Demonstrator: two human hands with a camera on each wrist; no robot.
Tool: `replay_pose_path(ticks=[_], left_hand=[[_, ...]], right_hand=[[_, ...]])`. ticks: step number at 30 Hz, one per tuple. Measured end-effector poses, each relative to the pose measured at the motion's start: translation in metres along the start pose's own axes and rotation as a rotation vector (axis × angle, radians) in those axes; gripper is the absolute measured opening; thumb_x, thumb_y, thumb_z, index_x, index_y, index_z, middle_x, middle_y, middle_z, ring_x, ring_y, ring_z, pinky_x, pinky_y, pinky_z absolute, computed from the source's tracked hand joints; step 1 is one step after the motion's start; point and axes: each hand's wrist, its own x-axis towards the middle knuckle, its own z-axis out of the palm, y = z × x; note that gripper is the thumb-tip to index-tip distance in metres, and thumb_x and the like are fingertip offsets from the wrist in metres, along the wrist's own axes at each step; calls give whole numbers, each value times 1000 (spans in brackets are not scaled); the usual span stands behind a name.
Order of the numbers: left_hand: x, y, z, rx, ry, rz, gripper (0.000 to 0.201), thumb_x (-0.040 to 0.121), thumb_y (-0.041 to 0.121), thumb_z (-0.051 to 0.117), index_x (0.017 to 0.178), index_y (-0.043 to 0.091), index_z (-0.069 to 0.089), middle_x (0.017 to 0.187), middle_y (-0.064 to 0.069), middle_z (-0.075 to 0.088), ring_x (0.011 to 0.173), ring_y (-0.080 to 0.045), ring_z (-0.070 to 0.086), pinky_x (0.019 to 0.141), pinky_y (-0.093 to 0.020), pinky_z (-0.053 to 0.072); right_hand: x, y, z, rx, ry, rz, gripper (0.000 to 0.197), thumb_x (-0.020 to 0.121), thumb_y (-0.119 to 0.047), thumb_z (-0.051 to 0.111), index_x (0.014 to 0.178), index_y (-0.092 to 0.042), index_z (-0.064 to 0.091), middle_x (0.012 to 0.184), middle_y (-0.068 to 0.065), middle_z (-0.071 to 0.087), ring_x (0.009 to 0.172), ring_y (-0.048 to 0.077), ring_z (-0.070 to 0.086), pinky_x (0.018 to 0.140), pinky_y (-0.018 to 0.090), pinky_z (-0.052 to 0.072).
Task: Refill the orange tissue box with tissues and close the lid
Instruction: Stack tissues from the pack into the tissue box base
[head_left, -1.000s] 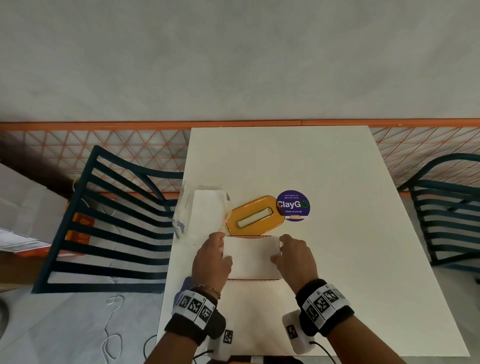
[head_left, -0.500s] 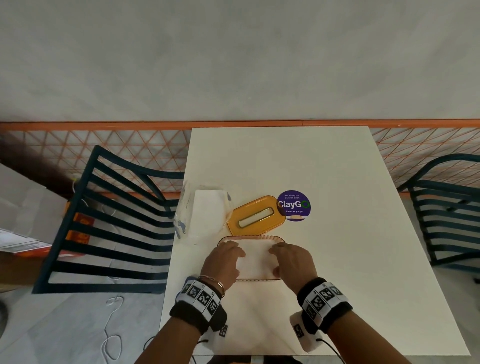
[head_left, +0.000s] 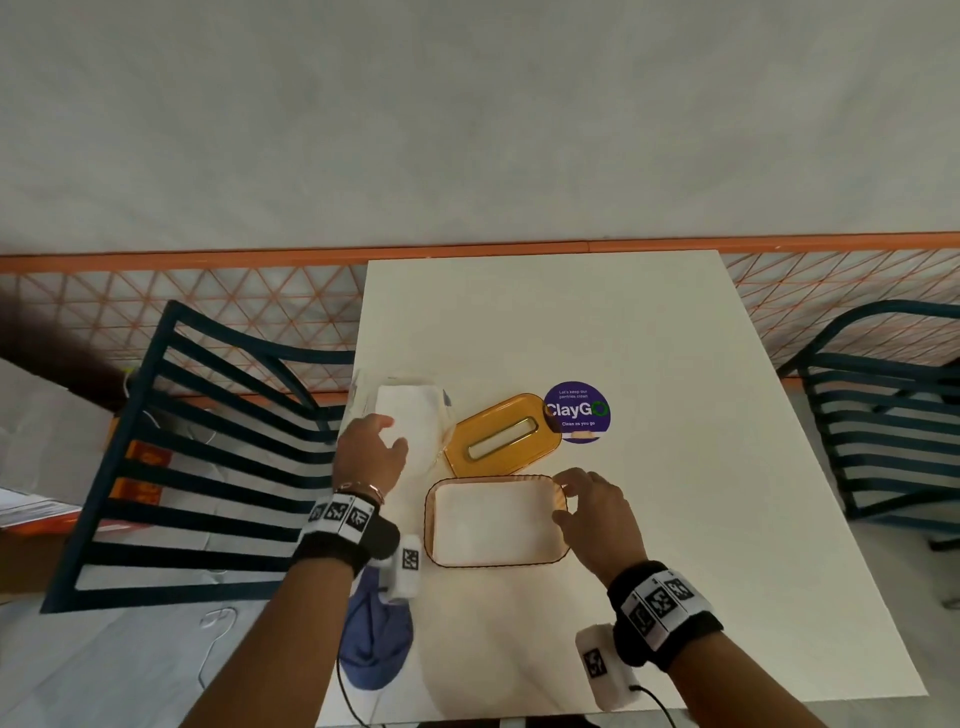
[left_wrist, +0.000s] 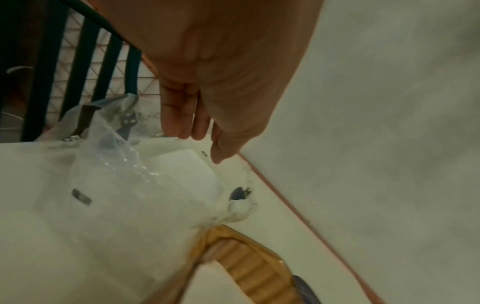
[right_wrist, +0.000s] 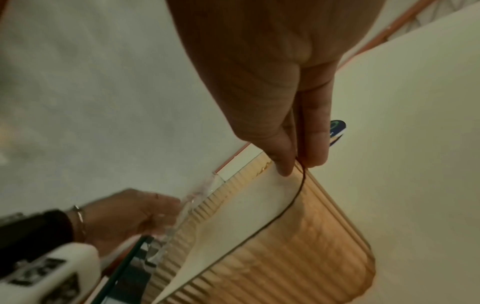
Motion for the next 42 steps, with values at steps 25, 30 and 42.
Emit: replay_pose_path(ticks=[25, 30, 42], left_hand=[[19, -15, 31, 77, -58, -302, 85, 70, 24, 92, 143, 12, 49, 142, -13, 55, 133, -38, 50, 103, -52, 49], [17, -18, 24, -181, -81, -311, 42, 83, 30, 77, 122, 14, 72, 122, -11, 71, 111, -33, 64, 82, -37, 51], [-62, 13, -58, -1063, -188, -183, 20, 84, 8, 77, 104, 12, 77, 93, -4, 81, 88, -24, 75, 73, -37, 58]], right_hand=[[13, 17, 0, 291, -68, 152, 41, 80, -13, 85, 116, -27, 72, 94, -4, 73, 79, 17, 71, 79, 40, 64], [13, 16, 0, 254, -77, 152, 43, 80, -15, 84, 119, -27, 71, 96, -4, 72, 79, 15, 70, 79, 36, 63], [7, -41, -32, 490, -279, -32, 119, 48, -66, 92, 148, -32, 37, 139, -15, 53, 125, 10, 54, 108, 39, 47]])
